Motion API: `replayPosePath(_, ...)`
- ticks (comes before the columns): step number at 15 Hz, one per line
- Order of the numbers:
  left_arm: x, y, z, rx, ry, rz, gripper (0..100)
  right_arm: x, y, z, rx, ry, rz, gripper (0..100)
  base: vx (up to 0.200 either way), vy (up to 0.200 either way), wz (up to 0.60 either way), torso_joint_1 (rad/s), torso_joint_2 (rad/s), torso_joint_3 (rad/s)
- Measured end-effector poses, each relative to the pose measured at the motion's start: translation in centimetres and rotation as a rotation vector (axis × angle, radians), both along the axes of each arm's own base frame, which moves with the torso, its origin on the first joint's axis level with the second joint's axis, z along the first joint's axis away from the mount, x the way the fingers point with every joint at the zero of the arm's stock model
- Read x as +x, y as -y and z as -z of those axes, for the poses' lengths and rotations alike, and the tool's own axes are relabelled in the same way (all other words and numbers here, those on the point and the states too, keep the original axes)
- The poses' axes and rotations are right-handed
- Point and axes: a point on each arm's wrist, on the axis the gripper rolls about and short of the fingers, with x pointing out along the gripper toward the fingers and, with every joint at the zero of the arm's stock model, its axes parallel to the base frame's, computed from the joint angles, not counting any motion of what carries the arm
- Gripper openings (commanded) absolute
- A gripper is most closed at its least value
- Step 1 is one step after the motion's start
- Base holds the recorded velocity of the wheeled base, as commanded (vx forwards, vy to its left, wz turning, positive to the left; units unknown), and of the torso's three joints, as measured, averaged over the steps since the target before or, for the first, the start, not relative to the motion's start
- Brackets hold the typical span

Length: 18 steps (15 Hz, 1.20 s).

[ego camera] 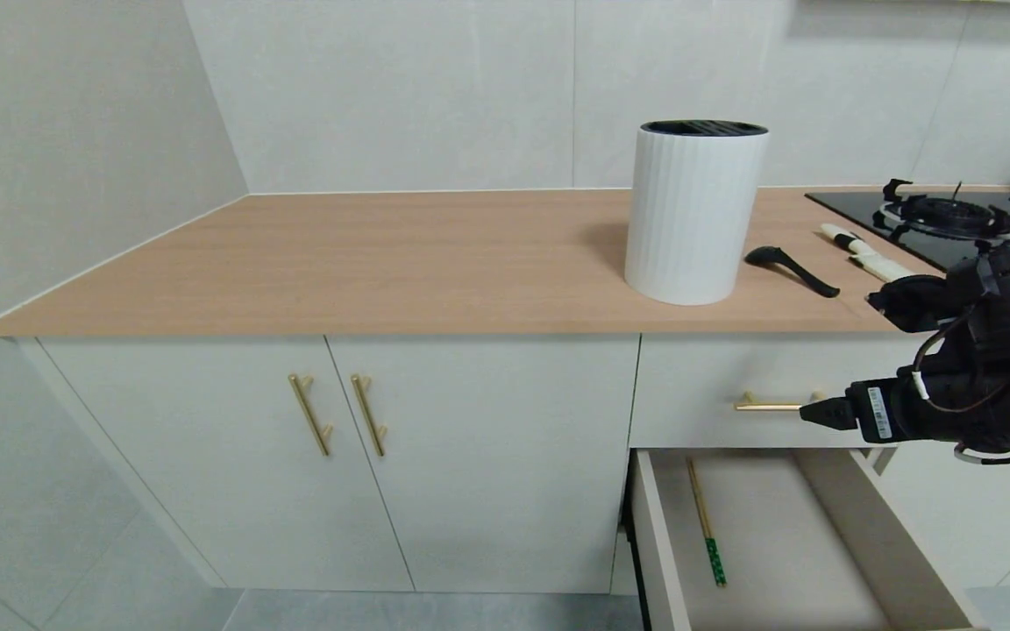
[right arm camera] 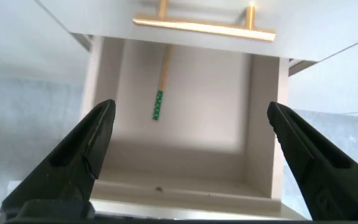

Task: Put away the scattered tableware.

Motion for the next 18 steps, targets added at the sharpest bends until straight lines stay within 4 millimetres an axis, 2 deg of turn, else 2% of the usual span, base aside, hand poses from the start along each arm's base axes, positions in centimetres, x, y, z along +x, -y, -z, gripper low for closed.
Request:
replayPosePath(8, 0.0, 0.0, 0.0, 0.0, 0.0, 0.0, 100, 0.0, 0.0, -0.1, 0.0, 0.006, -0.001, 100, 0.0, 0.0, 0.0, 0.178, -0.48, -0.311)
replayPosePath(12, 0.0, 0.0, 0.0, 0.0, 0.0, 0.0, 100, 0.4, 0.8, -0.7, 0.0, 0.037, -0.004, 100, 0.0, 0.0, 0.0, 0.084, -0.22, -0.124)
replayPosePath(15, 0.0, 0.0, 0.0, 0.0, 0.0, 0.0, 100, 1.8, 2.2, -1.9, 0.03, 0.085, -0.072, 100, 0.0, 0.0, 0.0, 0.0, 0.0, 0.0)
replayPosePath(18, 0.0, 0.0, 0.0, 0.0, 0.0, 0.0, 100, 5.6, 4.3, -2.1, 0.01, 0.115, -0.156, 100, 0.0, 0.0, 0.0, 0.0, 0.0, 0.0)
